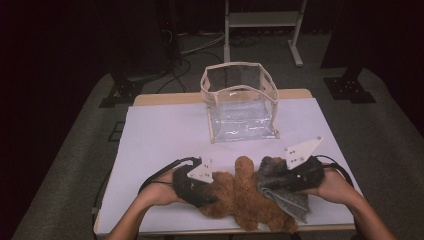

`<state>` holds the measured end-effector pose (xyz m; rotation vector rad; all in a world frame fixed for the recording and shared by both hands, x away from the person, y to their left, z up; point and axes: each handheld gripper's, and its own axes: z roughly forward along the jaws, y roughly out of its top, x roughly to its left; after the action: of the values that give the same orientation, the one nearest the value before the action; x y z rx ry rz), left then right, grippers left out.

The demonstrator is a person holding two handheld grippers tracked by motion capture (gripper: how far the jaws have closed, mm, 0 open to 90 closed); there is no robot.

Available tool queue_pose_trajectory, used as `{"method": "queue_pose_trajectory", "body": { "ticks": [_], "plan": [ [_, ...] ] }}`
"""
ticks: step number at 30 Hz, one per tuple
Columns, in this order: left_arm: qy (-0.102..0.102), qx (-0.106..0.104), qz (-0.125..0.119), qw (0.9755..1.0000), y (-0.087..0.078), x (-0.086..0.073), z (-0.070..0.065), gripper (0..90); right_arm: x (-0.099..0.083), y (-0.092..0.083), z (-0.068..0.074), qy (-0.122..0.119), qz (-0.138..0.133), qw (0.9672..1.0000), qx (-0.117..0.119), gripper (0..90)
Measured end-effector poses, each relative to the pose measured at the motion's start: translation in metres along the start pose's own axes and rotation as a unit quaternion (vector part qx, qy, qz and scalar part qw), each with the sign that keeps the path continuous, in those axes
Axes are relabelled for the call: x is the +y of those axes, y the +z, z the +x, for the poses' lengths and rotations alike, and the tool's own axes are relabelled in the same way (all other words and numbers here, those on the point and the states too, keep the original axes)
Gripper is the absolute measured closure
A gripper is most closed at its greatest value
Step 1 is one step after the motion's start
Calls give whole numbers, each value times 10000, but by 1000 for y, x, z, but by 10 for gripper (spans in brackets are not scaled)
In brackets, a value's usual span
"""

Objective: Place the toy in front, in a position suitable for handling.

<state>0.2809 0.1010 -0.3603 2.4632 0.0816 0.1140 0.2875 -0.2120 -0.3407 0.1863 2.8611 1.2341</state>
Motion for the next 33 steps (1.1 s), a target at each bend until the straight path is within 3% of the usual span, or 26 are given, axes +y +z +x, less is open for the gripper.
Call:
{"method": "queue_pose_trajectory", "body": {
  "ticks": [2,9,12,15,20,23,29,33],
  "plan": [
    [-55,20,-35,10000,1,1,0,438,10,7,2,-125,-14,9999,76,746],
    [78,98,93,9999,3,8,-2,438,43,36,5,-462,159,9987,143,747],
    [24,65,-25,10000,2,4,-2,439,35,37,1,-309,222,9992,158,747],
    [-56,5,-145,9999,2,1,-3,445,16,26,-4,-10,148,9998,106,748],
    [3,36,-77,10000,2,1,-4,445,-10,0,-12,299,36,9994,-167,748],
    [-9,18,-73,10000,2,2,-4,442,-18,-5,-12,427,-52,9990,-147,748],
    [-70,37,76,9999,-4,9,2,347,-17,6,-1,282,-8,9996,-43,751],
    [-74,-67,169,9998,2,13,5,330,-14,11,8,154,45,9999,25,751]
  ]
}}
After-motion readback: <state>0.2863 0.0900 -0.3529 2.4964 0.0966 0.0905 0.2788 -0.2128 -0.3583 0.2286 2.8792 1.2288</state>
